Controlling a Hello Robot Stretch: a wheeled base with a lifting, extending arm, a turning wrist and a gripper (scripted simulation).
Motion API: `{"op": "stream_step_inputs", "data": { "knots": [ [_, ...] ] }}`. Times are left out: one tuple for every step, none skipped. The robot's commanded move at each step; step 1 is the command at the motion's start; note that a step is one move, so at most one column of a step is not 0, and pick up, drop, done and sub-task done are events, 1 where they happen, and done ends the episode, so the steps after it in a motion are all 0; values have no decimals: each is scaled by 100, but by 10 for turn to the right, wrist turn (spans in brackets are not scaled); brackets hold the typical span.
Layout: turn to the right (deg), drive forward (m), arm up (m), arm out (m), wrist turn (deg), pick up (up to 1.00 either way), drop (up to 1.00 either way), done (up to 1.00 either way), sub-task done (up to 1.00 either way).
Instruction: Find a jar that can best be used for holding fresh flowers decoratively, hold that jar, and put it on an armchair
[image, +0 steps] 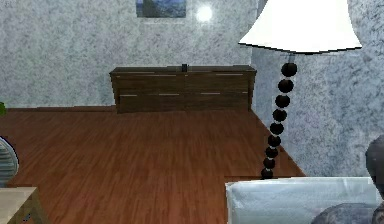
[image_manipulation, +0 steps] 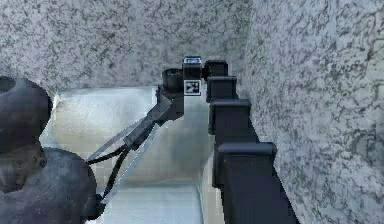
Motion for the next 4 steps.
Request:
{"op": "stream_step_inputs", "data": {
  "knots": [
    [0,0,0,0,450,0,0,0,0],
    [0,0,0,0,450,0,0,0,0],
    [0,0,-26,0,0,0,0,0,0],
    [0,0,-32,0,0,0,0,0,0]
  ]
}}
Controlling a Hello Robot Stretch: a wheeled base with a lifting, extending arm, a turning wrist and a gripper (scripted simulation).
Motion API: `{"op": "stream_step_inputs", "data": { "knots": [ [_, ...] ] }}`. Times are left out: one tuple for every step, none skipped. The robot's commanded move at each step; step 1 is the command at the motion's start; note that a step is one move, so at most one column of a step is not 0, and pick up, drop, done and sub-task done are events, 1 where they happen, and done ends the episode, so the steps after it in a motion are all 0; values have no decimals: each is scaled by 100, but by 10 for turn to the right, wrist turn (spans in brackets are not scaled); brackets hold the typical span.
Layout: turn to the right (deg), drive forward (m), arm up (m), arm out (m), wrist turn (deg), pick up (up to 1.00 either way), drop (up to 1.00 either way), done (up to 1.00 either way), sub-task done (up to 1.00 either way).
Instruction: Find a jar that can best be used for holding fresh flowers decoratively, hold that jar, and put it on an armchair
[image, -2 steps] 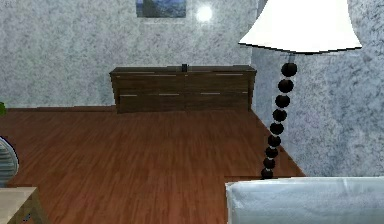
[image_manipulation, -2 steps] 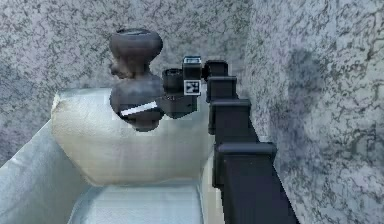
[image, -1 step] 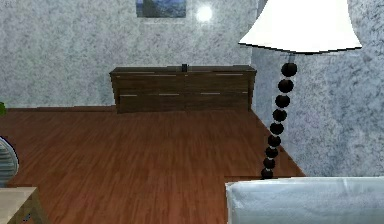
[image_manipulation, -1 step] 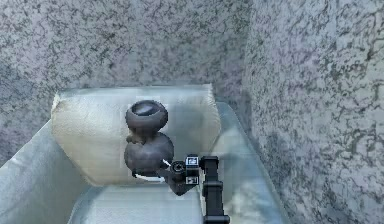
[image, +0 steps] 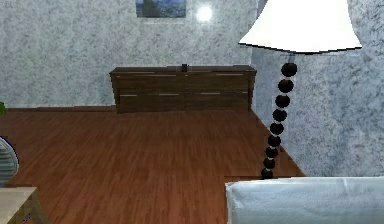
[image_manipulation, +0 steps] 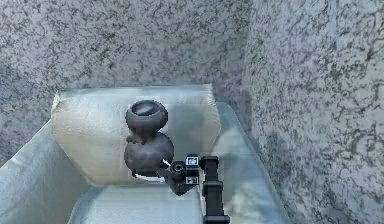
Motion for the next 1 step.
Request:
{"op": "stream_step_inputs", "data": {
  "knots": [
    [0,0,0,0,0,0,100,0,0]
  ]
}}
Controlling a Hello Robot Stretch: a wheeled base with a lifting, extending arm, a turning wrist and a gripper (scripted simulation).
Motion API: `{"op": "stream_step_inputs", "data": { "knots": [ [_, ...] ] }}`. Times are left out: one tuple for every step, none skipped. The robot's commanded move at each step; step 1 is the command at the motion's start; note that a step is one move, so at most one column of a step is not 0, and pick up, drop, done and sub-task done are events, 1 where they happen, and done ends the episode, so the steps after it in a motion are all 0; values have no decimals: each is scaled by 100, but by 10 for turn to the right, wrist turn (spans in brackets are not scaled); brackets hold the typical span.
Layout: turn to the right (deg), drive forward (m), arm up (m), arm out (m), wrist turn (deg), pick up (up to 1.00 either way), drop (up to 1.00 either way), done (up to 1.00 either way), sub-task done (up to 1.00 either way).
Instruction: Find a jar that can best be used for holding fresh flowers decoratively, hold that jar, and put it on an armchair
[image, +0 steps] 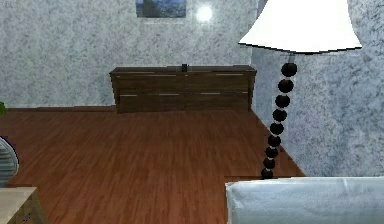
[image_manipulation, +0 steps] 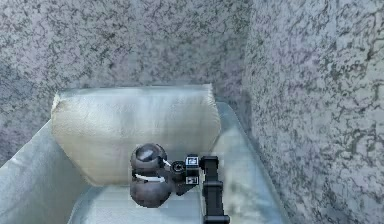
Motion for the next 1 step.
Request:
{"op": "stream_step_inputs", "data": {
  "knots": [
    [0,0,10,0,0,0,0,0,0]
  ]
}}
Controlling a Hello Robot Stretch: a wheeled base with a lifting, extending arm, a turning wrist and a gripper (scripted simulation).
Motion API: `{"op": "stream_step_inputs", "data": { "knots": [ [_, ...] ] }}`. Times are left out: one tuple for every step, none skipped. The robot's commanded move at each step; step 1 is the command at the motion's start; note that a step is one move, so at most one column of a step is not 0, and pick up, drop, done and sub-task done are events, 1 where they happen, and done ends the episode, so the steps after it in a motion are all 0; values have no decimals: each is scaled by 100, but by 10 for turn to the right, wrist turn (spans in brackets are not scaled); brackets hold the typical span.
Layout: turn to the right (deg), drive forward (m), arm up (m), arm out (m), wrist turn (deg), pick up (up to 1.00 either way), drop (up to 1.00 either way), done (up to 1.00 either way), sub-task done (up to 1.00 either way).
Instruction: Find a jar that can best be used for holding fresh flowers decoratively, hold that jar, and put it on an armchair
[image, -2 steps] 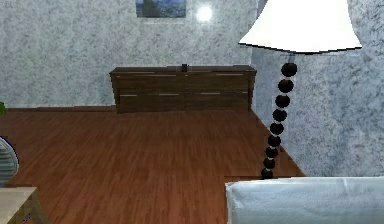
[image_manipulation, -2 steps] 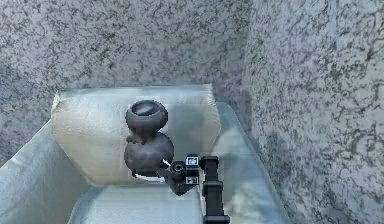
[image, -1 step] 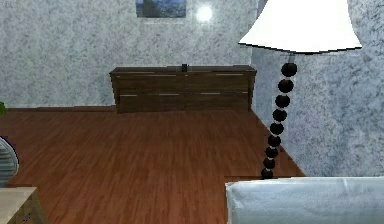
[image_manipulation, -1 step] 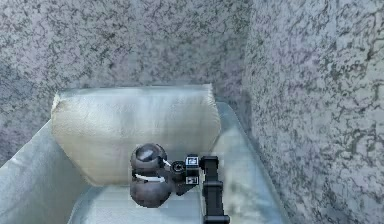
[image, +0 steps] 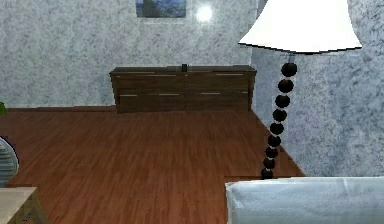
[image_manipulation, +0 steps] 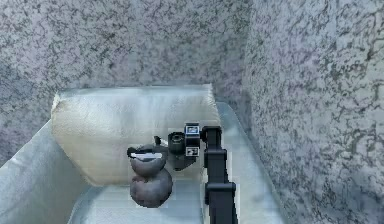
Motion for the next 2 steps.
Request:
{"op": "stream_step_inputs", "data": {
  "knots": [
    [0,0,0,-8,0,0,0,0,0],
    [0,0,0,0,0,0,0,100,0]
  ]
}}
